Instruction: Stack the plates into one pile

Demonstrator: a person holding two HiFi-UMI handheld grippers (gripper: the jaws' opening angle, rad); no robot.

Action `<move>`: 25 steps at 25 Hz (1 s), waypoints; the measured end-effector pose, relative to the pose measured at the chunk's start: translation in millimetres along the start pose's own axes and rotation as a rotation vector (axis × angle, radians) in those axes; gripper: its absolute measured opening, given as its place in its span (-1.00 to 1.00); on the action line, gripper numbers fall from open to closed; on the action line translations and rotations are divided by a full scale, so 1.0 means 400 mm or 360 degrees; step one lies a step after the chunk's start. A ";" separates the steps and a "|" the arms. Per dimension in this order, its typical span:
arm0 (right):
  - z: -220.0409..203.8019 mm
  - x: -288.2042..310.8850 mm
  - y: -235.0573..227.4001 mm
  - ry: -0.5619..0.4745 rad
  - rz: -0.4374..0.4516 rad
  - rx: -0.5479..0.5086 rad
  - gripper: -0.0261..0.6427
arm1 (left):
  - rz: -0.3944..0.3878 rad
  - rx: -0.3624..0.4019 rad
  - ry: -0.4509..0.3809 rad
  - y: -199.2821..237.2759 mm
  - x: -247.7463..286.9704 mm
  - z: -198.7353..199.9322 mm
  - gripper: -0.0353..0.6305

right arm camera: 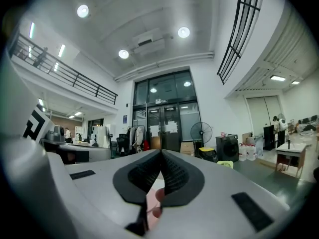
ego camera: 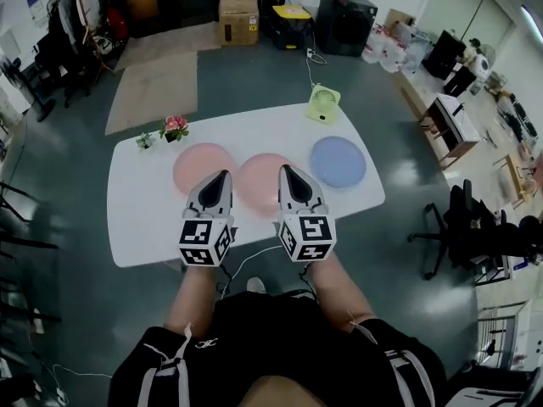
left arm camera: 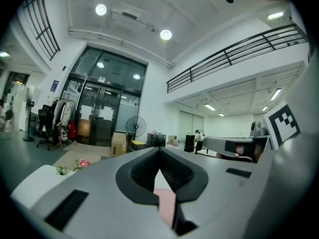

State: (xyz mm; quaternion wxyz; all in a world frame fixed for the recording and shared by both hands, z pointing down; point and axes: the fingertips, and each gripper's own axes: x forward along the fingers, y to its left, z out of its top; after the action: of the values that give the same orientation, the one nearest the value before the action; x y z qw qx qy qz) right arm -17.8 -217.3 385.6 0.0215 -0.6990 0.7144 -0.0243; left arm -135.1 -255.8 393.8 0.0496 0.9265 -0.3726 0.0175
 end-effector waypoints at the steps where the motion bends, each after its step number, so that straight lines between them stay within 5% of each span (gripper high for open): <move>1: 0.002 0.036 -0.015 0.0001 0.0017 0.0007 -0.88 | 0.0019 0.0001 0.0004 0.015 0.029 0.005 -0.86; 13: -0.029 0.347 -0.072 -0.0011 0.0496 0.0029 -0.88 | 0.0481 -0.0025 0.0023 0.154 0.189 -0.019 -0.86; 23: -0.010 0.414 0.009 -0.0084 0.0973 0.0022 -0.91 | 0.0854 0.0003 0.0010 0.171 0.143 0.010 -0.86; 25: -0.016 0.413 0.046 -0.0136 0.1120 -0.0018 -0.26 | 0.0920 -0.0004 0.0019 0.173 0.125 -0.001 -0.86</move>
State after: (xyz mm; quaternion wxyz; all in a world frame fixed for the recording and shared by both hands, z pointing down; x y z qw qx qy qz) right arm -40.4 -382.0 391.3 0.0546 -0.4105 0.9101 0.0177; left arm -146.9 -339.7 403.1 0.0459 0.7816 -0.6210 0.0358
